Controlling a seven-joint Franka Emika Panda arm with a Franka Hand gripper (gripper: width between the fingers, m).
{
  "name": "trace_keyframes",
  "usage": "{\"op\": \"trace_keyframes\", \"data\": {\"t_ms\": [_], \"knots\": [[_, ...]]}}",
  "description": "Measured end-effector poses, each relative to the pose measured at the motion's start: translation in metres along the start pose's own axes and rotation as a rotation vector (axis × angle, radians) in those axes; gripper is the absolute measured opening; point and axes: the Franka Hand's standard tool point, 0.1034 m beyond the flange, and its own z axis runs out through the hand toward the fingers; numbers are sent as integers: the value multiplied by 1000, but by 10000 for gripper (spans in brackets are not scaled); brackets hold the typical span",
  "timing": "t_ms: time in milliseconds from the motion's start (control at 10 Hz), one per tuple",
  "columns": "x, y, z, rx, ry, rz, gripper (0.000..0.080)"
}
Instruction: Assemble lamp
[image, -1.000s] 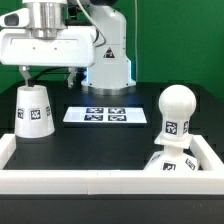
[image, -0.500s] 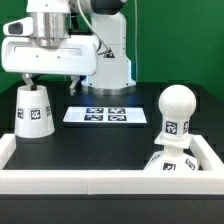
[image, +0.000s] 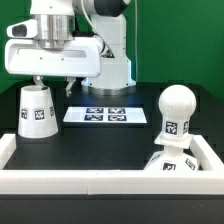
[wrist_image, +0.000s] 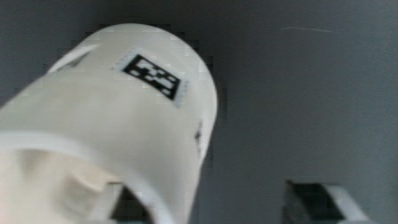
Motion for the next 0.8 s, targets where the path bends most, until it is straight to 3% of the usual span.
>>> {"op": "trace_keyframes", "data": {"t_ms": [100, 200, 300, 800], "knots": [[0, 0, 0, 0, 0, 0, 234], [1, 0, -1, 0, 2, -1, 99], [1, 0, -1, 0, 3, -1, 44], [1, -6, -2, 8, -5, 5, 44]]}}
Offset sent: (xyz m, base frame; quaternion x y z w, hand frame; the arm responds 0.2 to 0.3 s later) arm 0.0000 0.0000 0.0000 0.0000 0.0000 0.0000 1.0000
